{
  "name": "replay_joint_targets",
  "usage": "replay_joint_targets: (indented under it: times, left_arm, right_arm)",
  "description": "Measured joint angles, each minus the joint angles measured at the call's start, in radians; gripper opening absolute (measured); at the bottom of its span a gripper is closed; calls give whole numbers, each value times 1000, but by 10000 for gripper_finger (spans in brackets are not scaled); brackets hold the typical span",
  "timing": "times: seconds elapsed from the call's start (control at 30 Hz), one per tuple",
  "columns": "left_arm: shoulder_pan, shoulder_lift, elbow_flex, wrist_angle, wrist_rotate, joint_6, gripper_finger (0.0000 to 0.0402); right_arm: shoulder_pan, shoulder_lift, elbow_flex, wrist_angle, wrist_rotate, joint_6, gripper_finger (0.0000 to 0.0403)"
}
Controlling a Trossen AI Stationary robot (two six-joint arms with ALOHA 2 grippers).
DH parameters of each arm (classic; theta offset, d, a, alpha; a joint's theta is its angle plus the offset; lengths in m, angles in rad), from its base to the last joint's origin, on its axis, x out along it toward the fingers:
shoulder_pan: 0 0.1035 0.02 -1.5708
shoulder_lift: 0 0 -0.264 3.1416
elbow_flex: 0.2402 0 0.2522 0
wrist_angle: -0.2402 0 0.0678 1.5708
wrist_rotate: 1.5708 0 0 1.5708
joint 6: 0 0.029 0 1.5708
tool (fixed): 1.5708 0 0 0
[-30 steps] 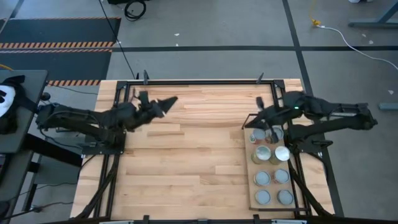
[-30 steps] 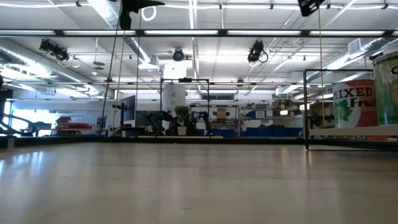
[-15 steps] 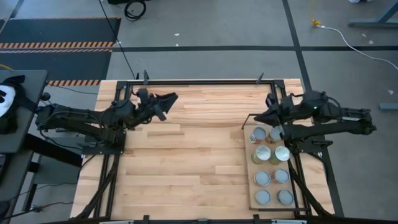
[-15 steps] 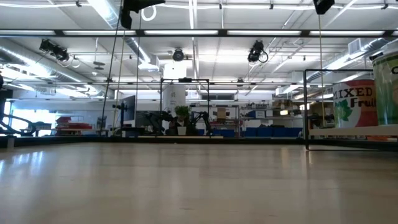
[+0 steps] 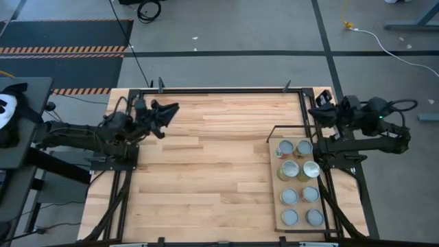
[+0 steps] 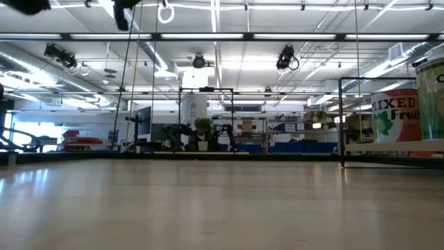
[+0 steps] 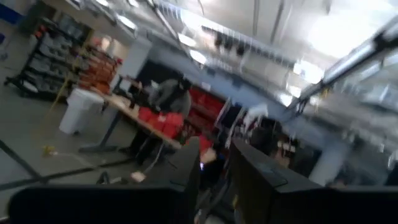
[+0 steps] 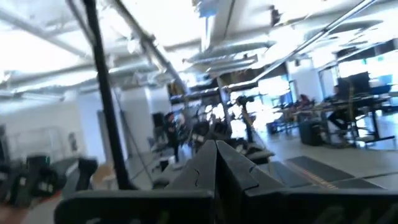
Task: Pick and place cans onto a shelf
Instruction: Return to Home Position
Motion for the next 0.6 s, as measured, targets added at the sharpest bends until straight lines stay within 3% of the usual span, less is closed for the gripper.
replay_joint_targets:
  times: [0.13, 0.27, 0.43, 0.6]
  left_arm:
    - [33, -88, -163, 163, -1, -36, 59]
    - [48, -173, -261, 186, -12, -53, 27]
    - [53, -283, -284, -3, -140, -52, 5]
    - [52, -468, -284, -213, -129, -34, 7]
  right_arm:
    - [0, -29, 0, 12, 7, 48, 14]
    - [0, -29, 0, 30, 8, 34, 14]
    - [0, -29, 0, -19, -26, -8, 13]
    - [0, -62, 0, -89, -2, 58, 13]
